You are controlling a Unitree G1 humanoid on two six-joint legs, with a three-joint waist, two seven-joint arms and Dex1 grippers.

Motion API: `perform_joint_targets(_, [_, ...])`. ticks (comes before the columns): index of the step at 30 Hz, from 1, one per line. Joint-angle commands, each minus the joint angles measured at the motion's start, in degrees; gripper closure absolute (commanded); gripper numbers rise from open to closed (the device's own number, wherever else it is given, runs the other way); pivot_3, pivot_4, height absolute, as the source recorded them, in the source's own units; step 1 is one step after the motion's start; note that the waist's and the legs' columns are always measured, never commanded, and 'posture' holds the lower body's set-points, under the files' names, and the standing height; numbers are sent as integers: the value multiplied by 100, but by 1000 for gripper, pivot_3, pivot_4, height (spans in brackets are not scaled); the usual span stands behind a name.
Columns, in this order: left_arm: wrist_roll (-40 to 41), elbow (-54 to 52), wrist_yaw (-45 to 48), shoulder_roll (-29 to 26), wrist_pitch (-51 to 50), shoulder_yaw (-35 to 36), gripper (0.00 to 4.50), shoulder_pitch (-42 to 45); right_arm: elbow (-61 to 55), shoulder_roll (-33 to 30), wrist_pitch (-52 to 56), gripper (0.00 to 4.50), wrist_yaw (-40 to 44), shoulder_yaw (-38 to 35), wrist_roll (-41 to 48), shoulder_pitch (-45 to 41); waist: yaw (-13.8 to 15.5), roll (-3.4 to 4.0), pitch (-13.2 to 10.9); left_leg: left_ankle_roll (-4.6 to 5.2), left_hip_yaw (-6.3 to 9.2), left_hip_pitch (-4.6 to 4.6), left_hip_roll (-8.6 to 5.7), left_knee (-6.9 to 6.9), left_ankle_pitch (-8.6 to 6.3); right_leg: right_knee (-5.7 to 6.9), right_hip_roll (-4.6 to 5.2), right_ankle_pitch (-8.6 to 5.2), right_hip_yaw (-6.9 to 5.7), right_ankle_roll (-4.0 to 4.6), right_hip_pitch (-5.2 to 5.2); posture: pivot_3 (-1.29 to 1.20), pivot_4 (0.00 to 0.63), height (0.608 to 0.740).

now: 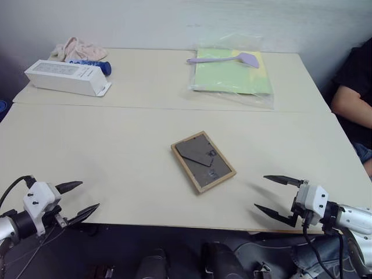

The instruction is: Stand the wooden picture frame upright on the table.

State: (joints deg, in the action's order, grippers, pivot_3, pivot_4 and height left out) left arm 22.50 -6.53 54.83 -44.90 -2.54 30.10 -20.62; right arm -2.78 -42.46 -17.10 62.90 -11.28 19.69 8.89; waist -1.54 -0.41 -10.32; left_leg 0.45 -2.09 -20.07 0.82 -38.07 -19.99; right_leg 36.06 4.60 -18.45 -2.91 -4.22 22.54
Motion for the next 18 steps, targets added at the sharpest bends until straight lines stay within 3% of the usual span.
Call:
perform_joint_targets(1, [21,-153,-63,-6,18,34,0,128,30,19,-24,64,-58,-3,18,-171,-1,0,0,0,0,0,0,0,0,0,0,0,0,0,0,0,150,740])
perform_joint_targets(3, [401,-481,-173,-15,-580,-110,0,395,106,91,343,64,-191,67,146,-586,-1,0,0,0,0,0,0,0,0,1,0,0,0,0,0,0,150,740])
perform_joint_targets(4, [509,-683,-252,-26,-912,-350,0,658,196,138,641,236,-281,155,170,-900,-2,0,0,0,0,0,0,-3,0,3,0,0,0,0,0,0,150,740])
perform_joint_targets(7, [387,-1070,-731,59,-1736,-1180,609,1472,707,296,1043,990,-508,451,-126,-1756,-3,3,0,-3,1,-1,-1,-13,6,10,2,7,1,-3,-1,0,150,740])
perform_joint_targets(12, [-126,-1035,-1200,467,-2394,-2532,2117,2558,1594,519,731,2633,-638,1001,-822,-2667,8,11,5,-21,0,-12,-2,-8,17,7,-8,7,-7,-4,6,0,150,740])
perform_joint_targets(18, [-590,-457,-1471,1125,-2731,-3505,3914,3503,2016,838,388,4500,-453,1490,-1111,-3200,-5,8,3,-16,-14,-24,-5,-39,21,46,-13,9,-3,-10,17,0,150,740])
